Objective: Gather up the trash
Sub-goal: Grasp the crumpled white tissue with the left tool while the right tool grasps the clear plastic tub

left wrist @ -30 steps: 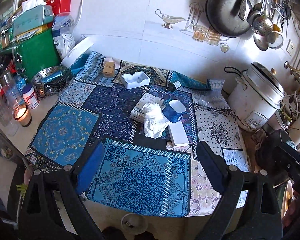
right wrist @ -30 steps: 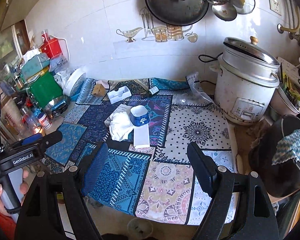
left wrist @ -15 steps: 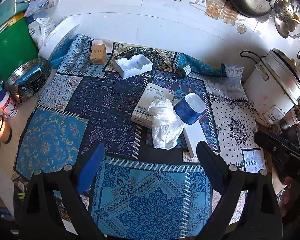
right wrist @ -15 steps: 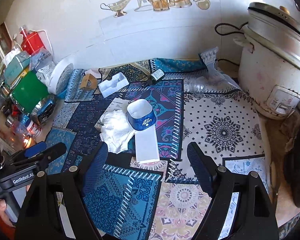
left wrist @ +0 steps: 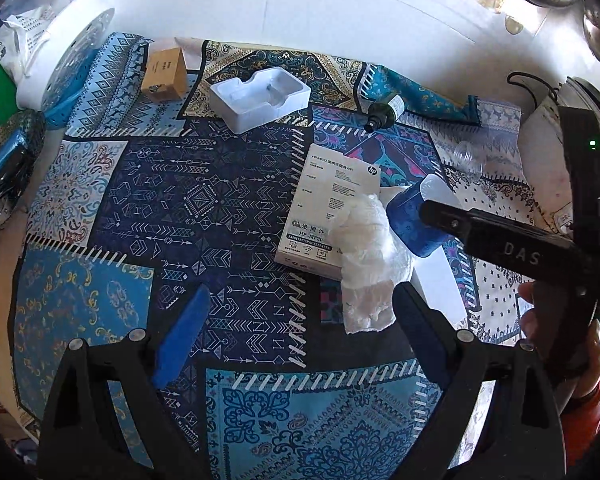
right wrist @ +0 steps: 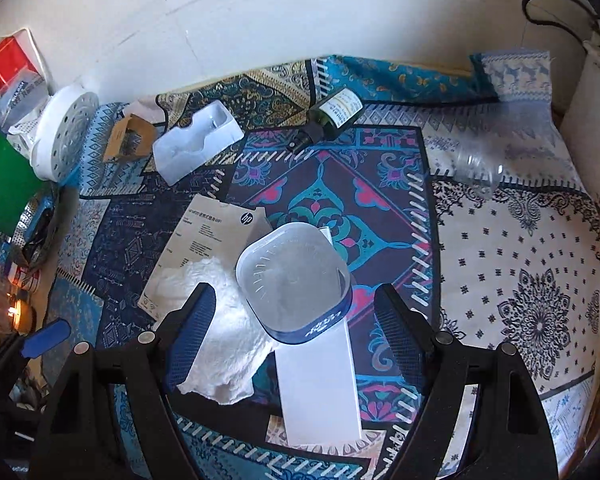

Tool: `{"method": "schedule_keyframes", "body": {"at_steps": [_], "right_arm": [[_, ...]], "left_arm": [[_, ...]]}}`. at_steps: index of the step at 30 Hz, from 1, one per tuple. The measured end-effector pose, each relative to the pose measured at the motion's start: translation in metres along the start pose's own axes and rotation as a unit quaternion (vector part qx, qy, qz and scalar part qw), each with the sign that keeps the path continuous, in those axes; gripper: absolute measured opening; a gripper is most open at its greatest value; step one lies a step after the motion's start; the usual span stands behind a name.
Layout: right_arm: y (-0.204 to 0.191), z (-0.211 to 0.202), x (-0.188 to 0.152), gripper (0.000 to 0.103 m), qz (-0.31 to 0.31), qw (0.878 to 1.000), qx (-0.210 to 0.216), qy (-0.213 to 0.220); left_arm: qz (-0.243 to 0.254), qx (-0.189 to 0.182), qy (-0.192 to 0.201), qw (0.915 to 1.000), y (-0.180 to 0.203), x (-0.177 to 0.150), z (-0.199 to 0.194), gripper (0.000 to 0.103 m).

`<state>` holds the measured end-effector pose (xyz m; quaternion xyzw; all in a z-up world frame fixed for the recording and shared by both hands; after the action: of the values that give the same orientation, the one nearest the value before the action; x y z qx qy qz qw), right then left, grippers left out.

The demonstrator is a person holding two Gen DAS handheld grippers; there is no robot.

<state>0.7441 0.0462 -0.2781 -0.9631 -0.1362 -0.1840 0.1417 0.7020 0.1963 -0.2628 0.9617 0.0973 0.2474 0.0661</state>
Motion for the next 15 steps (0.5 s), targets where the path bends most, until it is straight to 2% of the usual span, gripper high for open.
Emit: {"method": "schedule_keyframes", "body": {"at_steps": [7, 8, 9, 15], "right_arm": [[0.007, 0.02, 0.0, 0.078, 0.026, 1.0, -0.001, -0.008], [0.009, 0.019, -0.001, 0.071, 0.03, 1.0, 0.004, -0.006], [0.011, 0.019, -0.002, 0.068, 0.033, 0.999, 0.012, -0.009], [0.018, -0.003, -0.007, 0.068, 0.04, 0.999, 0.012, 0.021]], "left_arm": [[0.001, -0.022, -0.027, 0.9994, 0.005, 0.001, 0.021, 0.092], [0.002, -0.027, -0.029, 0.9992, 0.006, 0.002, 0.023, 0.091], [0.002, -0.031, -0.033, 0.999, 0.009, 0.002, 0.026, 0.09], [0.004, -0.045, -0.047, 0.9979, 0.022, 0.002, 0.04, 0.083]]}}
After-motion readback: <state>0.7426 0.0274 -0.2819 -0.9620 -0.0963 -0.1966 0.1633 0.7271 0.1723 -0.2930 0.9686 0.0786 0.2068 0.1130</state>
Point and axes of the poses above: each gripper's, at about its wrist camera, not at the fingertips, and z roughly the way its jaws point, y to its right, x to its top, the point moved 3 cm from there along z, roughly the way its jaws point, and after that the axes turned 5 degrees about z, right-handed, at the moved point
